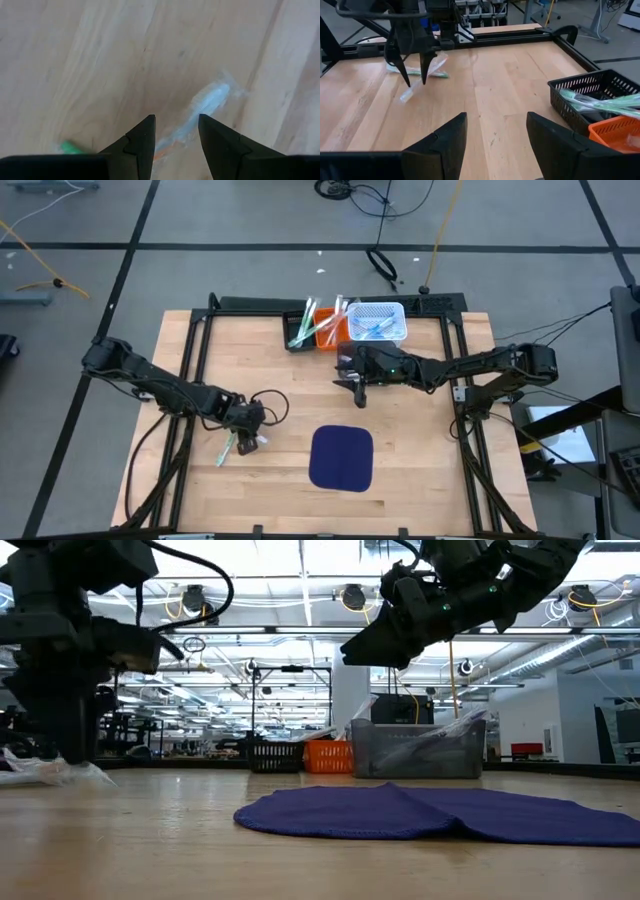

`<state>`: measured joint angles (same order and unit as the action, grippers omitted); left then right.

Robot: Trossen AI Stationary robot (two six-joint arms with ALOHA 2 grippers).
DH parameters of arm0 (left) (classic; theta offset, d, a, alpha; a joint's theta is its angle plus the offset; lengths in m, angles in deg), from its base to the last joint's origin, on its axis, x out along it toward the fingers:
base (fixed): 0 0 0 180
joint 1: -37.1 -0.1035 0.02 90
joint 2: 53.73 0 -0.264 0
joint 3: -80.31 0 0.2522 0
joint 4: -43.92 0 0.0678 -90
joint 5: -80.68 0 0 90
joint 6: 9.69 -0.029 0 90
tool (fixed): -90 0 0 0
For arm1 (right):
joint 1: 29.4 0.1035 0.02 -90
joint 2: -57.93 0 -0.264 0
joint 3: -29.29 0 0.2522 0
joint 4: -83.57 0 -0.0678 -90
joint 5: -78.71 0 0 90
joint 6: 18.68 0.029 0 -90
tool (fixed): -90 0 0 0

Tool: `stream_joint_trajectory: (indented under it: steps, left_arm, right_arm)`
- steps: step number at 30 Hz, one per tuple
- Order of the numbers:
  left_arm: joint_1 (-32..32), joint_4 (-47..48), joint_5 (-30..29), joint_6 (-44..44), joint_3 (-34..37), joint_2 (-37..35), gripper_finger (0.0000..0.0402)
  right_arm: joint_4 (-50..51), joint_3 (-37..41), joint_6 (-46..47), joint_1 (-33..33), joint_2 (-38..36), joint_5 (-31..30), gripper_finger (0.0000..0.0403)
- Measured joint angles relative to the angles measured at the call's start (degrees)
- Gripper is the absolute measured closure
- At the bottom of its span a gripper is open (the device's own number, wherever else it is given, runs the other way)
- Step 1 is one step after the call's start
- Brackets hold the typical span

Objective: Pick & Place Toothbrushes
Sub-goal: Put the orange toothbrush into the orange basket

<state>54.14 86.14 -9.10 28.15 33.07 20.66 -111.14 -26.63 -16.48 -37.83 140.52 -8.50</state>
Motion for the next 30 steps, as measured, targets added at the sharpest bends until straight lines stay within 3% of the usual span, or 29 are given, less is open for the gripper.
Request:
stream_joint_trajectory:
  steps: [8,16,25,30]
  left_arm:
    - [0.0,-1.2,0.3,-5.2,-1.4,-1.4,0.025]
    - [2.1,6.5,2.7,-6.1,-1.6,-1.2,0.025]
    - [2.7,8.9,-5.5,-8.3,-1.6,0.5,0.025]
    - [2.6,8.7,-6.1,-9.3,-1.7,5.4,0.025]
  right_arm:
    - [-0.4,0.0,0.1,-0.1,0.0,0.0,0.0206]
    - [0.0,0.0,0.3,-0.1,0.0,0.0,0.0206]
    - [-0.5,0.0,0.3,-0.1,0.0,0.0,0.0206]
    - [-0.4,0.0,0.3,-0.1,0.0,0.0,0.0206]
